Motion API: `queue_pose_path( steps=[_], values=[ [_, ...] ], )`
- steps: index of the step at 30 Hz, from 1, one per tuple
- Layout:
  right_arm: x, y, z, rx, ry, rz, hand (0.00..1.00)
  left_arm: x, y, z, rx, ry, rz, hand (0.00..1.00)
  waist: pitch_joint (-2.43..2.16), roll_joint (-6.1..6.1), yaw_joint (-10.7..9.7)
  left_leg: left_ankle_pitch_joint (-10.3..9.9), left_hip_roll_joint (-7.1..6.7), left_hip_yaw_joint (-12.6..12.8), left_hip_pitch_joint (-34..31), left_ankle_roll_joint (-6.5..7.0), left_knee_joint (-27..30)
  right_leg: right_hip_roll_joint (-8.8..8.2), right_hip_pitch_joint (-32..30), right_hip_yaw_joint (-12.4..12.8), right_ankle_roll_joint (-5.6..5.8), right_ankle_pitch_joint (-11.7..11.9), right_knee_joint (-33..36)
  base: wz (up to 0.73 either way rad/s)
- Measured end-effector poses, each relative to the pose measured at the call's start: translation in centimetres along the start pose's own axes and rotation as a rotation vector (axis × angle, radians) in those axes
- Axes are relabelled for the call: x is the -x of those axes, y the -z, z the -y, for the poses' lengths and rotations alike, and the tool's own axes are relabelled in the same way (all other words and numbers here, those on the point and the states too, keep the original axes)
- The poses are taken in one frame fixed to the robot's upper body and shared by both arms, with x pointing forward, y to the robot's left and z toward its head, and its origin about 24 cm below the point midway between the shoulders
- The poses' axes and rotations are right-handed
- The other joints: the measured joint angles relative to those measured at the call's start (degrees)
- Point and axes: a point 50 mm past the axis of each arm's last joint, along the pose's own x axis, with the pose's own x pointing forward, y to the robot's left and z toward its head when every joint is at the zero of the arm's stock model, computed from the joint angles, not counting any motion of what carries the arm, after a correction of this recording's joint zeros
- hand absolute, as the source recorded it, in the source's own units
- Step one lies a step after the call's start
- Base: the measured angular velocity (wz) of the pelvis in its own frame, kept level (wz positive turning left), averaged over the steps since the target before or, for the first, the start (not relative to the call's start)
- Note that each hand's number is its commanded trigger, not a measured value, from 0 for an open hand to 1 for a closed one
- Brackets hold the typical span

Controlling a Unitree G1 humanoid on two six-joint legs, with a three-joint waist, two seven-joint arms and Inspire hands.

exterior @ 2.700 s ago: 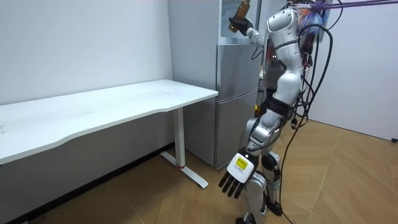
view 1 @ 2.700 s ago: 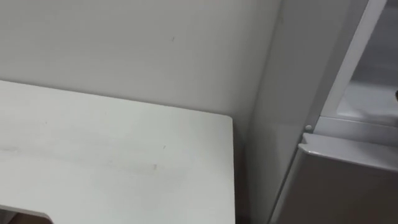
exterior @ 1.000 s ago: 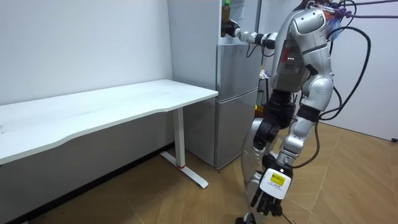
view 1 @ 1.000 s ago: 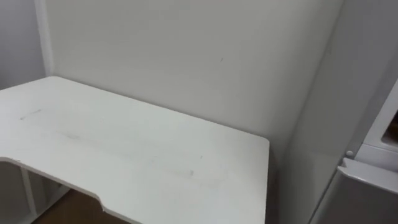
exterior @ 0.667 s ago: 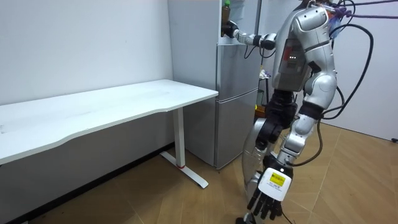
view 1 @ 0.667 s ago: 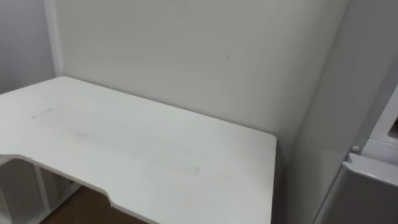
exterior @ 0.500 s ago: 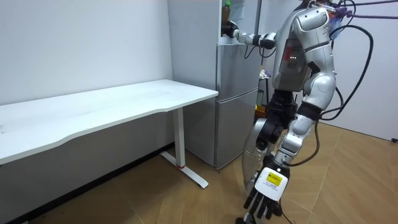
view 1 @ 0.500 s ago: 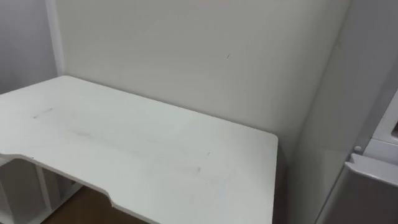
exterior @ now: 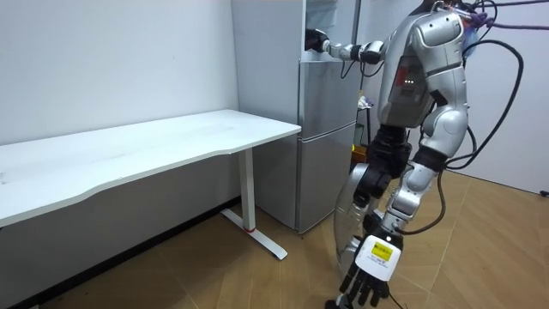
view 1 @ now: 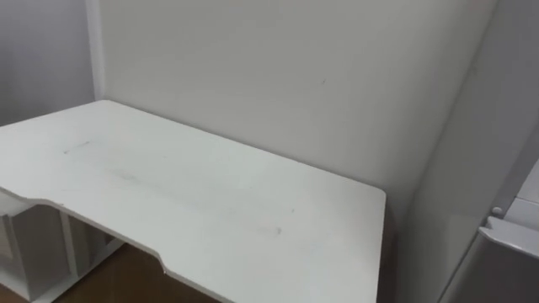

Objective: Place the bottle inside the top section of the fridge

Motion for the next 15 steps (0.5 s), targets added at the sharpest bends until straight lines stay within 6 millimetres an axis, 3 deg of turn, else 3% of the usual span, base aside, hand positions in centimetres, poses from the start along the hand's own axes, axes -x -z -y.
queue_pose_path(
  steps=[15],
  values=[
    [0.05, 0.26, -0.14, 0.025, -0.028, -0.017, 0.00, 0.00, -0.03, -0.01, -0.007, -0.010, 0.001, 0.00, -0.17, -0.24, -0.08, -0.06, 0.03, 0.26, 0.42, 0.05, 0.02, 0.00, 0.28, 0.05, 0.01, 0.02, 0.11, -0.01]
  ],
)
